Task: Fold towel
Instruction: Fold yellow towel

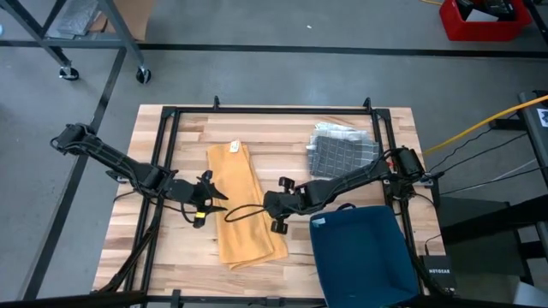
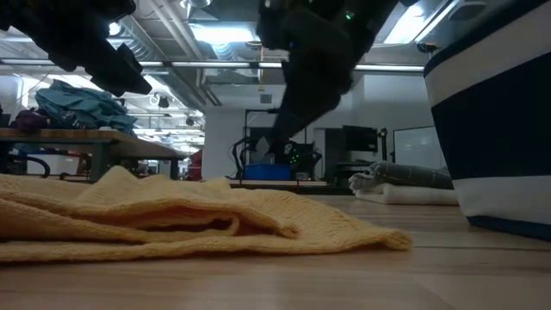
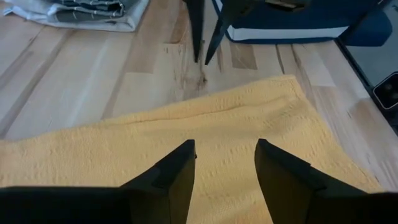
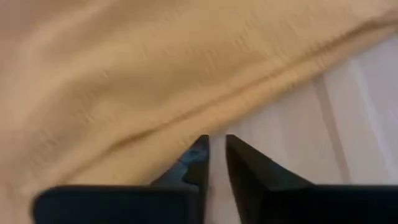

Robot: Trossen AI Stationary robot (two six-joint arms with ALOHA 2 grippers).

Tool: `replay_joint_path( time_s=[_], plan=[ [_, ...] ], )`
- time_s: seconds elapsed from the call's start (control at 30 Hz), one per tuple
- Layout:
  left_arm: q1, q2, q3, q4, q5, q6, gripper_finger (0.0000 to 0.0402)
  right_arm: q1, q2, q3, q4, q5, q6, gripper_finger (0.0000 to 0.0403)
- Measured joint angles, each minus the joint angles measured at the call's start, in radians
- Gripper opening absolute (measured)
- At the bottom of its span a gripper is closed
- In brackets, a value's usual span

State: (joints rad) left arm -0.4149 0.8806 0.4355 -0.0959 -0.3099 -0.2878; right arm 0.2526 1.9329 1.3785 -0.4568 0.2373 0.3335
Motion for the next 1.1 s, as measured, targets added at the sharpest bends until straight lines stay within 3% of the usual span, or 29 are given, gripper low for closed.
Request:
replay_joint_path(
  time_s=[0.3, 0.47, 0.6, 0.73, 0.93, 1.1],
  plan=[
    [-0.004, 0.0, 0.0, -0.073, 0.002, 0.073, 0.0155, 0.002, 0.023, 0.0, -0.016, 0.017, -0.076, 0.02],
    [-0.059, 0.01, 0.0, -0.109, 0.064, 0.199, 0.0155, 0.003, 0.024, 0.0, -0.019, -0.133, -0.295, 0.0254],
    [-0.138, 0.058, 0.0, -0.103, 0.08, 0.262, 0.0155, 0.004, 0.024, 0.0, -0.018, -0.267, -0.46, 0.0274],
    [-0.197, 0.132, 0.0, -0.096, 0.05, 0.32, 0.0155, 0.008, 0.024, 0.0, -0.018, -0.298, -0.539, 0.0277],
    [-0.261, 0.275, 0.0, -0.024, 0.019, 0.457, 0.0155, 0.039, 0.025, 0.0, -0.018, -0.227, -0.76, 0.0277],
    [-0.29, 0.381, 0.018, 0.037, -0.124, 0.602, 0.0155, 0.077, 0.038, -0.001, -0.019, -0.095, -1.028, 0.0277]
  ],
)
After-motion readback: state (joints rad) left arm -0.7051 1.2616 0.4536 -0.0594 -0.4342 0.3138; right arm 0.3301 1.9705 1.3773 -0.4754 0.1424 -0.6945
